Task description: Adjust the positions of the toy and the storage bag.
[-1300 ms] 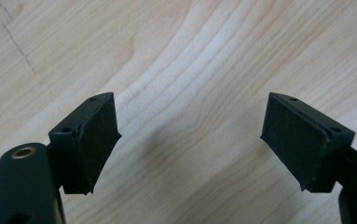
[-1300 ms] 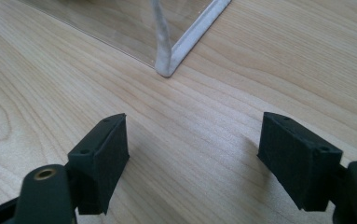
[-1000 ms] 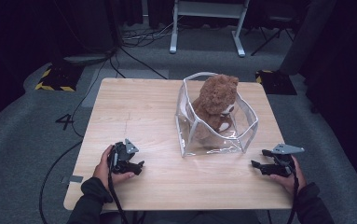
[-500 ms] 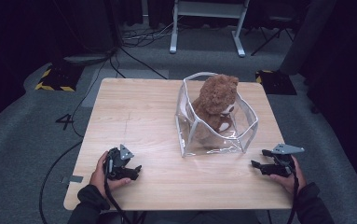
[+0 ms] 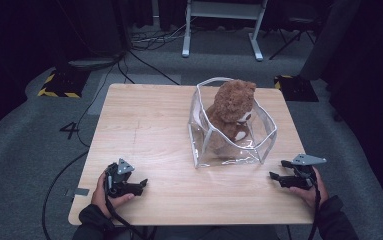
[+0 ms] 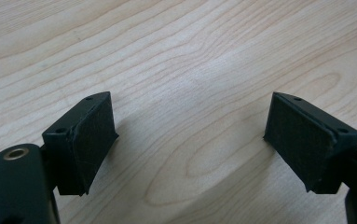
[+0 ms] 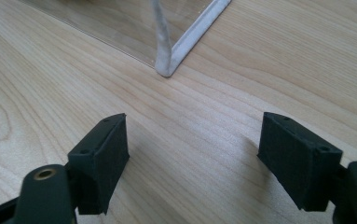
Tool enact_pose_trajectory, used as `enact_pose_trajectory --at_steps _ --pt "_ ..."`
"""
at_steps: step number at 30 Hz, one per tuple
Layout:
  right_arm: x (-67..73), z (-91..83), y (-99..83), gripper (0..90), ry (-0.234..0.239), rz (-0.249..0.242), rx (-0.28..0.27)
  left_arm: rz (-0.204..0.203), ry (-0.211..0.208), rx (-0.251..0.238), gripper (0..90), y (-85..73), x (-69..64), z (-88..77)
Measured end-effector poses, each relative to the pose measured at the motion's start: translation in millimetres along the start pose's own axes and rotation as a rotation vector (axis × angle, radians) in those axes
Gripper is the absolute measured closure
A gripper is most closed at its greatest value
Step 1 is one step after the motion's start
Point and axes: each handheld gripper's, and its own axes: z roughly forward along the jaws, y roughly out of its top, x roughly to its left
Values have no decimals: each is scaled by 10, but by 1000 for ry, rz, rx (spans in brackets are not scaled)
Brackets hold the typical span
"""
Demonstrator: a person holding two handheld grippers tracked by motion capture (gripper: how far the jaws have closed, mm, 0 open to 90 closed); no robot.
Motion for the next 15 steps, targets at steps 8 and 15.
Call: enact_pose_trajectory --at_steps 8,15 --pt "0 0 0 240 0 0 0 -41 31 -20 159 -65 21 -37" --pt "1 -1 -2 240 0 -2 0 -42 37 -19 158 -67 22 -38"
